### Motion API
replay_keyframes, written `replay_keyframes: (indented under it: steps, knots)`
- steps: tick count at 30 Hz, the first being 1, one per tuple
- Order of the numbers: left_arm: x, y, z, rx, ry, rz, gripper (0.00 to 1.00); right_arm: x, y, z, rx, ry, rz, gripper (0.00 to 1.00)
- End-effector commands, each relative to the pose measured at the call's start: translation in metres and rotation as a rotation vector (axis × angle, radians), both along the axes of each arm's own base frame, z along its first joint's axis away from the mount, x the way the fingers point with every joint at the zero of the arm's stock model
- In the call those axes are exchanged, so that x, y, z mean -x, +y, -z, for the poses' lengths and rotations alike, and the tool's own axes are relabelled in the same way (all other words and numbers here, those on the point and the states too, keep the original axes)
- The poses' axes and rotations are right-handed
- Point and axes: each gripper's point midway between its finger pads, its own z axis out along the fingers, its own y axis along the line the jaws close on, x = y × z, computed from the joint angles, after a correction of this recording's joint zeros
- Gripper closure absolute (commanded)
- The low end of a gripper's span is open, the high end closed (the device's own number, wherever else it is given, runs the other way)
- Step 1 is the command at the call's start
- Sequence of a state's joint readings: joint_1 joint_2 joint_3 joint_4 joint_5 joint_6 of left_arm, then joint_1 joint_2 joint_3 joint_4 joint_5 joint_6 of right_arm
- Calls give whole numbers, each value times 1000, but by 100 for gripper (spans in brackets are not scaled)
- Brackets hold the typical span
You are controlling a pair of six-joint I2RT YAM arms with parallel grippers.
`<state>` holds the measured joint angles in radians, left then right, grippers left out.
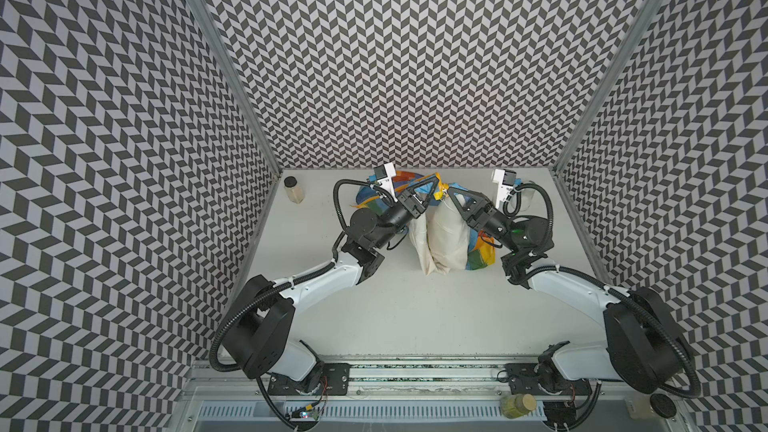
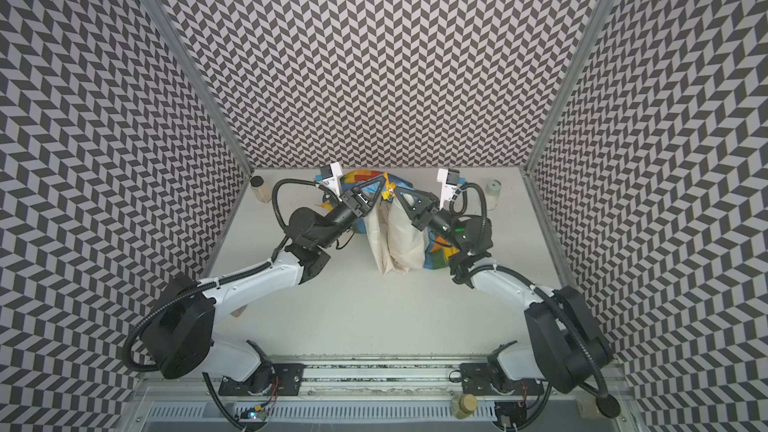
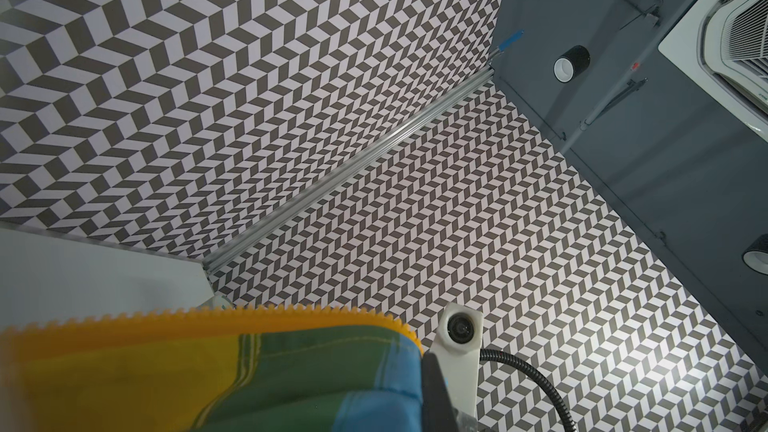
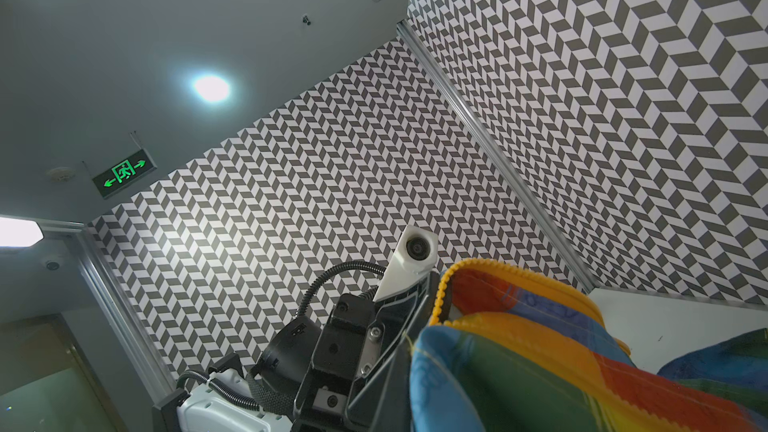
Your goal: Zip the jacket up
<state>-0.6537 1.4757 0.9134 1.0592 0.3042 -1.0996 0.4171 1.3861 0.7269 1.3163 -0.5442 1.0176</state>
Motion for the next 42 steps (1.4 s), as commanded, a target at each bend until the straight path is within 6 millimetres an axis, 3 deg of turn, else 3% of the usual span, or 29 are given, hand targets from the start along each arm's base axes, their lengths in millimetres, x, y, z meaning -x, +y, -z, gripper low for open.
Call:
replay_keyframes:
  steps: [1, 11, 34, 42]
  knots:
    - [13, 3, -27, 59, -77, 18, 100, 22, -8, -30, -60, -122, 3, 100]
    - [16, 12, -33, 79, -96, -12, 100, 19, -10, -28, -67, -110, 17, 100]
    - [15, -2, -21, 67, -67, 52, 100, 20, -10, -29, -71, -110, 16, 100]
    - [14, 3, -24, 83, -74, 33, 100, 20, -13, -28, -75, -105, 29, 100]
